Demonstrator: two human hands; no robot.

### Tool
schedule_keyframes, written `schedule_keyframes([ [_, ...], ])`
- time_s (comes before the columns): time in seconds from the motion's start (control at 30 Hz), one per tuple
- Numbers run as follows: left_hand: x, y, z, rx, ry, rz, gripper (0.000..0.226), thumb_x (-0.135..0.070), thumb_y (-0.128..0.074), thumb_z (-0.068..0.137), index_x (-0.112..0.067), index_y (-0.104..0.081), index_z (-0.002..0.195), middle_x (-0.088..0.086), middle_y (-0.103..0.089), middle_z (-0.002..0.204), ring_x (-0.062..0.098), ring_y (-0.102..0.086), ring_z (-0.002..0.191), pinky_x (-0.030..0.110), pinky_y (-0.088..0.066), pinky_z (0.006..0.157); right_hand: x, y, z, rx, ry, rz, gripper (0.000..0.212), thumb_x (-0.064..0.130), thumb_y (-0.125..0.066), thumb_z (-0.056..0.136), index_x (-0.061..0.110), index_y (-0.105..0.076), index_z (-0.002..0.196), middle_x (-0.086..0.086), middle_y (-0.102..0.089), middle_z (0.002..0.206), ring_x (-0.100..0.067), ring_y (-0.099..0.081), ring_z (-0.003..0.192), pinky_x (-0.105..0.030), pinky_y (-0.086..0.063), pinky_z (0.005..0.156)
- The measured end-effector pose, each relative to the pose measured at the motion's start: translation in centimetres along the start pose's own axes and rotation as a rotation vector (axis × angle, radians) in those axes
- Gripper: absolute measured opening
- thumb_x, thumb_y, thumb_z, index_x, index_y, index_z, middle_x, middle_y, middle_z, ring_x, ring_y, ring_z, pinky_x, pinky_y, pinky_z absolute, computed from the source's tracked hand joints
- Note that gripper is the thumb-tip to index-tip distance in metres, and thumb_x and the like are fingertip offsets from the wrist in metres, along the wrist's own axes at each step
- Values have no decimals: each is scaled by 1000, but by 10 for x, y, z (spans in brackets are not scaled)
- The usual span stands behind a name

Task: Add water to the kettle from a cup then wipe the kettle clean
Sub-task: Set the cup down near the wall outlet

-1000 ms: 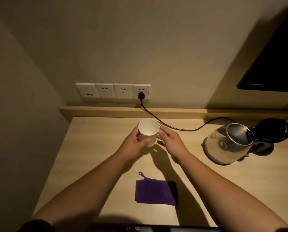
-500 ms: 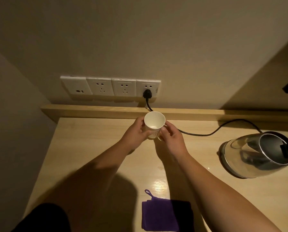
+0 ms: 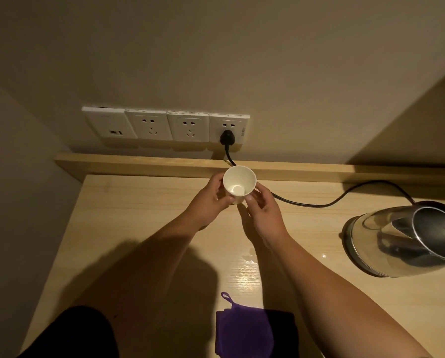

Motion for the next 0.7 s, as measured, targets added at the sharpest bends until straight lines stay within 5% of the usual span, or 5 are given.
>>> schedule_keyframes([
  [0.33, 5, 9, -2, -43, 6, 56, 89, -20, -75, 85, -33, -18, 151, -7, -26, 159, 17, -27, 144, 1, -33, 75, -1, 8, 0, 41, -18, -166, 48, 19, -55, 101, 25, -42, 147, -2, -53, 146, -19, -47, 135, -36, -39, 109],
  [0.5, 13, 23, -26, -68, 79, 418, 82, -48, -65, 88, -28, -19, 153, -1, -25, 159, 21, -30, 143, 36, -34, 109, 12, 17, -16, 41, 110, -528, 46, 23, -52, 102, 17, -43, 147, -5, -53, 146, -23, -49, 133, -37, -39, 106],
  [0.7, -14, 17, -80, -85, -112, 1037, 71, -61, -33, 96, -20, -21, 153, 2, -19, 161, 22, -13, 148, 38, -7, 118, 38, 16, -54, 119, 331, -985, 48, 38, -46, 102, 16, -47, 145, -7, -50, 147, -25, -40, 136, -39, -33, 111],
])
Point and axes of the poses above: each hand's wrist, its own z-axis towards the middle knuckle, its own y-axis out of the back of the hand, x = y × z, the point moved 10 cm from there along z, towards the middle knuckle
